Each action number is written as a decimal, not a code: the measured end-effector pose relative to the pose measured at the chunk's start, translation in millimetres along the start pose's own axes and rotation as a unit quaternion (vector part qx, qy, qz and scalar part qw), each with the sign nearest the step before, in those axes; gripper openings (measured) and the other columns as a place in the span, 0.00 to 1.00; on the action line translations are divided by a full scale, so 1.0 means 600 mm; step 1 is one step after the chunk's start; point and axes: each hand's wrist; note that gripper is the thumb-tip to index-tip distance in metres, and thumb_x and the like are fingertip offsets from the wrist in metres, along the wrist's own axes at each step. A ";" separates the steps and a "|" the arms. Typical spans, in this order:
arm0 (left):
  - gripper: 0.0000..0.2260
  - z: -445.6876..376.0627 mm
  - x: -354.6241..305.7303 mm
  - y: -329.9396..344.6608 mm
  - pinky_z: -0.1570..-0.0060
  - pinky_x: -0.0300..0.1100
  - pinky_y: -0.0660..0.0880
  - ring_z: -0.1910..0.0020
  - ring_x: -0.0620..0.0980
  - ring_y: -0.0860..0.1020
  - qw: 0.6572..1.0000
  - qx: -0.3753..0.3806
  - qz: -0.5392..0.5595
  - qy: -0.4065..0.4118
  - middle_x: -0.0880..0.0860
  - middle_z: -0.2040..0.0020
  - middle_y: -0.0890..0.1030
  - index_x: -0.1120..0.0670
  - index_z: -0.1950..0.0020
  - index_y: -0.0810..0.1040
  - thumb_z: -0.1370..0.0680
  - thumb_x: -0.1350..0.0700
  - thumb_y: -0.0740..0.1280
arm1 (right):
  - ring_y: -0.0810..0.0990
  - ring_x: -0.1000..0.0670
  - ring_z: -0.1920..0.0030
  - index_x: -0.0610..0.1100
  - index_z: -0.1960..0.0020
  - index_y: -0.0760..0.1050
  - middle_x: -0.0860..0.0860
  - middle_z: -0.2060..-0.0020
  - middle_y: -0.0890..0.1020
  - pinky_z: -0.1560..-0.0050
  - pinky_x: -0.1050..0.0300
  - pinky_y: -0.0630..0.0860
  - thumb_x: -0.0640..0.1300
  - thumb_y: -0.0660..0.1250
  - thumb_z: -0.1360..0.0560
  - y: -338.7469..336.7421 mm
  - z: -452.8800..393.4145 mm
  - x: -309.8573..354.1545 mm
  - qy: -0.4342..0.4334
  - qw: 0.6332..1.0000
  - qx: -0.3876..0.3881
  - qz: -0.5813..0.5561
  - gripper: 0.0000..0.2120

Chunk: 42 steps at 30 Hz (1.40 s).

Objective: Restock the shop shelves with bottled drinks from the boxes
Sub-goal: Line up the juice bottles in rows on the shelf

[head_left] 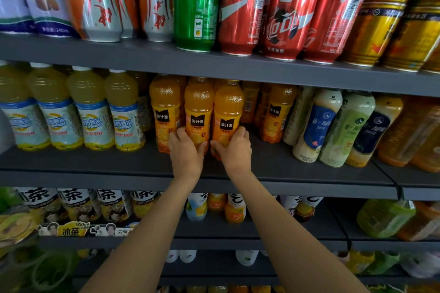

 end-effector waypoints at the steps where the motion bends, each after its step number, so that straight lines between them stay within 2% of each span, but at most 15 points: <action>1: 0.27 0.000 0.000 0.000 0.37 0.50 0.65 0.34 0.59 0.63 1.000 -0.002 0.000 -0.001 0.61 0.34 0.65 0.62 0.33 0.63 0.27 0.56 0.70 | 0.73 0.43 0.39 0.38 0.37 0.62 0.43 0.38 0.70 0.44 0.51 0.72 0.49 0.70 0.28 0.001 0.001 0.001 0.000 1.000 -0.001 0.002 0.28; 8: 0.26 -0.001 -0.005 -0.002 0.36 0.51 0.64 0.34 0.59 0.63 1.000 -0.003 -0.014 -0.011 0.62 0.34 0.64 0.61 0.33 0.63 0.26 0.56 0.69 | 0.73 0.42 0.39 0.38 0.36 0.61 0.43 0.38 0.69 0.44 0.50 0.72 0.49 0.70 0.27 0.010 0.001 0.005 0.004 1.000 -0.012 -0.003 0.28; 13: 0.27 0.000 0.002 -0.010 0.38 0.50 0.67 0.34 0.58 0.65 1.000 0.010 -0.024 0.001 0.61 0.35 0.66 0.61 0.33 0.63 0.27 0.54 0.70 | 0.70 0.43 0.36 0.38 0.33 0.59 0.42 0.36 0.69 0.40 0.50 0.69 0.46 0.70 0.27 0.011 0.003 -0.009 0.006 0.999 0.027 -0.032 0.30; 16: 0.30 0.004 0.006 -0.012 0.36 0.50 0.66 0.32 0.58 0.63 0.999 0.022 -0.030 0.023 0.60 0.33 0.65 0.59 0.30 0.61 0.27 0.55 0.71 | 0.70 0.42 0.36 0.37 0.34 0.62 0.41 0.37 0.71 0.37 0.49 0.70 0.45 0.71 0.28 0.018 0.008 -0.029 0.017 0.998 0.048 -0.038 0.29; 23: 0.31 0.006 0.010 -0.012 0.34 0.50 0.64 0.31 0.58 0.63 0.998 0.020 -0.040 0.032 0.59 0.32 0.64 0.58 0.28 0.60 0.27 0.57 0.71 | 0.70 0.42 0.36 0.37 0.35 0.61 0.41 0.37 0.71 0.39 0.49 0.69 0.46 0.69 0.27 0.028 0.004 -0.026 0.027 0.998 0.051 -0.026 0.26; 26: 0.29 0.023 0.002 -0.020 0.34 0.52 0.65 0.32 0.59 0.64 0.999 -0.023 -0.034 0.029 0.61 0.33 0.65 0.59 0.30 0.62 0.27 0.58 0.70 | 0.70 0.43 0.36 0.37 0.36 0.62 0.41 0.37 0.71 0.39 0.50 0.69 0.47 0.70 0.27 0.023 0.003 -0.029 0.028 0.997 0.067 -0.019 0.27; 28: 0.23 0.038 -0.009 -0.024 0.37 0.53 0.68 0.36 0.58 0.67 0.994 -0.075 -0.020 0.074 0.61 0.36 0.68 0.60 0.34 0.66 0.26 0.57 0.68 | 0.71 0.42 0.36 0.36 0.35 0.63 0.41 0.37 0.72 0.38 0.49 0.71 0.50 0.72 0.29 0.011 -0.003 -0.041 0.017 0.996 0.075 -0.047 0.31; 29: 0.21 0.042 -0.018 -0.023 0.38 0.52 0.70 0.37 0.57 0.69 0.991 -0.080 -0.017 0.110 0.60 0.38 0.70 0.60 0.35 0.68 0.26 0.56 0.68 | 0.71 0.43 0.36 0.35 0.34 0.63 0.40 0.37 0.72 0.38 0.49 0.72 0.51 0.72 0.30 0.000 -0.009 -0.048 0.005 0.996 0.061 -0.069 0.33; 31: 0.20 0.041 -0.032 -0.015 0.39 0.50 0.71 0.39 0.55 0.71 0.984 -0.047 -0.026 0.172 0.58 0.40 0.73 0.60 0.36 0.69 0.25 0.54 0.67 | 0.71 0.44 0.35 0.35 0.32 0.63 0.41 0.36 0.72 0.36 0.50 0.71 0.52 0.71 0.29 -0.032 -0.026 -0.063 -0.010 0.993 -0.024 -0.113 0.34; 33: 0.23 0.035 -0.043 -0.004 0.39 0.49 0.71 0.38 0.55 0.71 0.980 -0.003 -0.041 0.192 0.58 0.39 0.73 0.60 0.34 0.68 0.25 0.52 0.67 | 0.71 0.44 0.35 0.35 0.32 0.63 0.41 0.36 0.72 0.35 0.53 0.69 0.48 0.69 0.27 -0.068 -0.054 -0.082 0.018 0.983 -0.125 -0.134 0.30; 34: 0.25 0.033 -0.045 0.002 0.38 0.49 0.71 0.37 0.55 0.71 0.980 0.005 -0.053 0.193 0.58 0.38 0.73 0.60 0.33 0.67 0.25 0.50 0.67 | 0.70 0.44 0.34 0.34 0.32 0.62 0.40 0.35 0.70 0.35 0.53 0.67 0.45 0.68 0.26 -0.082 -0.070 -0.091 0.045 0.980 -0.151 -0.123 0.29; 36: 0.25 0.030 -0.046 0.010 0.42 0.47 0.73 0.38 0.55 0.72 0.978 0.000 -0.084 0.189 0.57 0.38 0.73 0.59 0.33 0.67 0.25 0.47 0.66 | 0.67 0.42 0.32 0.33 0.30 0.58 0.38 0.33 0.68 0.34 0.51 0.64 0.44 0.68 0.26 -0.092 -0.105 -0.108 0.081 0.981 -0.153 -0.091 0.31; 38: 0.26 0.024 -0.046 0.012 0.50 0.46 0.76 0.43 0.55 0.75 0.976 -0.003 -0.114 0.188 0.57 0.40 0.73 0.59 0.34 0.68 0.25 0.46 0.66 | 0.67 0.40 0.32 0.33 0.29 0.57 0.38 0.33 0.68 0.34 0.49 0.65 0.44 0.69 0.27 -0.080 -0.134 -0.117 0.082 0.984 -0.139 -0.076 0.33; 42: 0.26 0.009 -0.044 0.011 0.58 0.44 0.76 0.48 0.54 0.78 0.968 0.004 -0.160 0.192 0.57 0.41 0.73 0.60 0.35 0.69 0.26 0.44 0.66 | 0.68 0.40 0.34 0.35 0.32 0.60 0.39 0.36 0.70 0.37 0.48 0.68 0.44 0.71 0.28 -0.053 -0.168 -0.122 0.091 0.980 -0.171 -0.040 0.31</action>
Point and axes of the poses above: each hand's wrist, its own z-axis away from the middle knuckle, its own y-axis out of the palm, x = y × z
